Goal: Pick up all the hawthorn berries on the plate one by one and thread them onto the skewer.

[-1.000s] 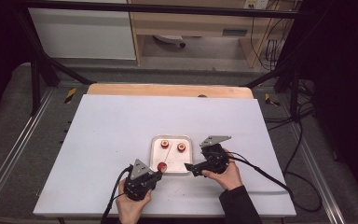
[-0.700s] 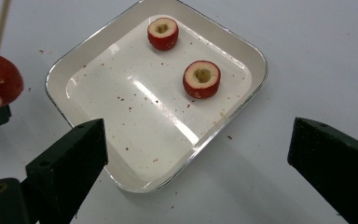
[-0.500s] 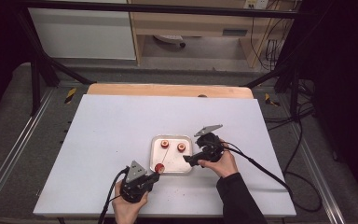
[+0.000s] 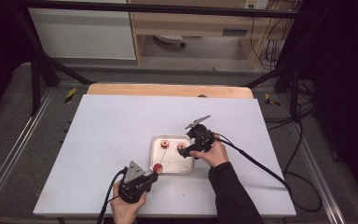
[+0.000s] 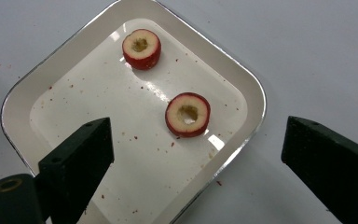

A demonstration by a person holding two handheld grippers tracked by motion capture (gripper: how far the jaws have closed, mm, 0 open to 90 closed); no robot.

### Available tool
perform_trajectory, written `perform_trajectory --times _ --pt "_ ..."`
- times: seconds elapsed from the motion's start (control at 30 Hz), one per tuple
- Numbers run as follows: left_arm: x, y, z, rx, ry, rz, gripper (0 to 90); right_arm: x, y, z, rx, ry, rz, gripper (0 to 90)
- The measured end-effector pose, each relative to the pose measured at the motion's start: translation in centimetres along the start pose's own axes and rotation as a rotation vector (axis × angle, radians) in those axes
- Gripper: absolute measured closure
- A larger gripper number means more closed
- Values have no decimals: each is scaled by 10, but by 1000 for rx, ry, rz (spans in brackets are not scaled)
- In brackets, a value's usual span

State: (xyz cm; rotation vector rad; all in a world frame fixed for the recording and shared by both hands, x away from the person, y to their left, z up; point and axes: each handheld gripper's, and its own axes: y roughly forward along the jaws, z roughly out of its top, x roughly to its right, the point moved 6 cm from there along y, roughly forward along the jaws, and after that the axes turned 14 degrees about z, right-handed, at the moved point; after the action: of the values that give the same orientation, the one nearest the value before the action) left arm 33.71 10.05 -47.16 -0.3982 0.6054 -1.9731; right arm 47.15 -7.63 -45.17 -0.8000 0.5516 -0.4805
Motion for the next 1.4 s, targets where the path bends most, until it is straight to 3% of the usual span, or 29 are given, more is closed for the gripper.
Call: perform_trajectory --times 0.43,0.77,1.4 --pt "0 1 -1 -10 8 0 884 6 17 12 -76 20 4 250" --pt "1 2 -1 -13 6 -7 884 10 24 14 -135 80 13 335" --pt "2 3 -2 -20 11 -12 884 10 34 14 -169 130 36 531"
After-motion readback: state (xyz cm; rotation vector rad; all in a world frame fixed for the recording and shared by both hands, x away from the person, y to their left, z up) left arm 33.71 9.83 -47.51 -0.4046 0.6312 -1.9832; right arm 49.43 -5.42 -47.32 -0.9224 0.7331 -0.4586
